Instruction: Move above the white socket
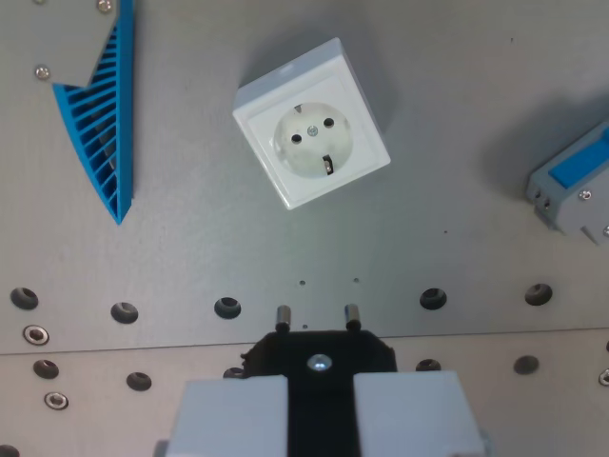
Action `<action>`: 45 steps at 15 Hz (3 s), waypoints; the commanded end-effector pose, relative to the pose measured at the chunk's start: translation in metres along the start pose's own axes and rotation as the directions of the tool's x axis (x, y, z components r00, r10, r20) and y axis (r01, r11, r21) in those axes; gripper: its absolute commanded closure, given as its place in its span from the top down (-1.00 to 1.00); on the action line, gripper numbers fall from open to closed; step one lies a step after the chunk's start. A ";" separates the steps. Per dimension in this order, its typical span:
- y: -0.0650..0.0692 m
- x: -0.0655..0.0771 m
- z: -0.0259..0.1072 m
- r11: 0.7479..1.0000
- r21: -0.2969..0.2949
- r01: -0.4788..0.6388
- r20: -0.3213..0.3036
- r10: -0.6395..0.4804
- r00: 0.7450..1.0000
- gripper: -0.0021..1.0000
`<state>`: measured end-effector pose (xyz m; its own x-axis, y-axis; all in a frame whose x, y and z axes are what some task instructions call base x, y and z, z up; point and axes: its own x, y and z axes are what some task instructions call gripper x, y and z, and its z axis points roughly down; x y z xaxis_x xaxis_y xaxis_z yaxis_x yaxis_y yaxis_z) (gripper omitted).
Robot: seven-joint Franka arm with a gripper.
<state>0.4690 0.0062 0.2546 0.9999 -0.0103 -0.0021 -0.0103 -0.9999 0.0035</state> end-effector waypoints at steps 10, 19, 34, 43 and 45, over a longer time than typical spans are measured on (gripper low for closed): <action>0.000 0.000 0.002 1.000 0.001 0.017 0.000 -0.017 1.000 -1.00; 0.000 0.001 0.015 0.996 0.004 0.089 -0.021 -0.089 0.996 -1.00; 0.002 0.000 0.056 0.969 0.000 0.246 -0.058 -0.245 0.968 -1.00; 0.004 -0.002 0.085 0.941 -0.011 0.338 -0.072 -0.338 0.939 -1.00; 0.005 -0.002 0.092 0.935 -0.013 0.355 -0.069 -0.355 0.932 -1.00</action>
<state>0.4715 0.0059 0.1690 0.9710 0.2347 -0.0459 0.2346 -0.9721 -0.0080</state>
